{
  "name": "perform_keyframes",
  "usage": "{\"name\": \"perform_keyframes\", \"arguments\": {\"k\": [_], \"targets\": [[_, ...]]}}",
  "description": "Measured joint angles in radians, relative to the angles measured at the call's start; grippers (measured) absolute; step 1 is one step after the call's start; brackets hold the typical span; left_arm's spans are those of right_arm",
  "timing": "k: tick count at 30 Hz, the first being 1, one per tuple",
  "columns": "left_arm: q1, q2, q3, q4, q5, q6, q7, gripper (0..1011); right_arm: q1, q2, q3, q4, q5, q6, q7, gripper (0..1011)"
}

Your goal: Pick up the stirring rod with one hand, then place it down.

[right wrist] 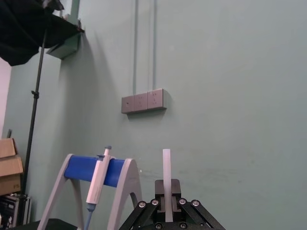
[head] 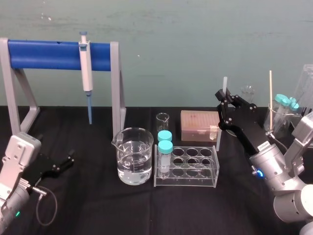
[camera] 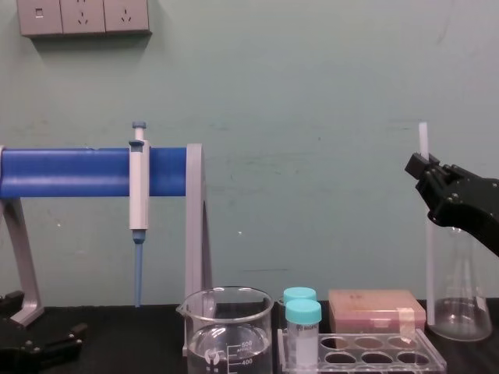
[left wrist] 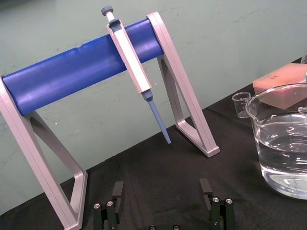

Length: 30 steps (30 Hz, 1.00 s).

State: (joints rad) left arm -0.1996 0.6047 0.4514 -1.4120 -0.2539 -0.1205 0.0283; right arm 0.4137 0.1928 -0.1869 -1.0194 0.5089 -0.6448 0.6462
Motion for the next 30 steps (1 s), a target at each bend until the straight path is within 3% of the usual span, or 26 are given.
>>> {"name": "perform_keyframes", "arguments": {"k": [6, 30], "targets": [[0.0, 0.0, 0.0, 0.0, 0.0, 0.0, 0.0, 1000, -0.004, -0.002, 0.006, -0.01, -0.027, 0.021, -0.016, 72], [0.0, 0.0, 0.0, 0.0, 0.0, 0.0, 0.0, 1000, -0.003, -0.002, 0.004, -0.007, -0.022, 0.016, -0.013, 72]]}}
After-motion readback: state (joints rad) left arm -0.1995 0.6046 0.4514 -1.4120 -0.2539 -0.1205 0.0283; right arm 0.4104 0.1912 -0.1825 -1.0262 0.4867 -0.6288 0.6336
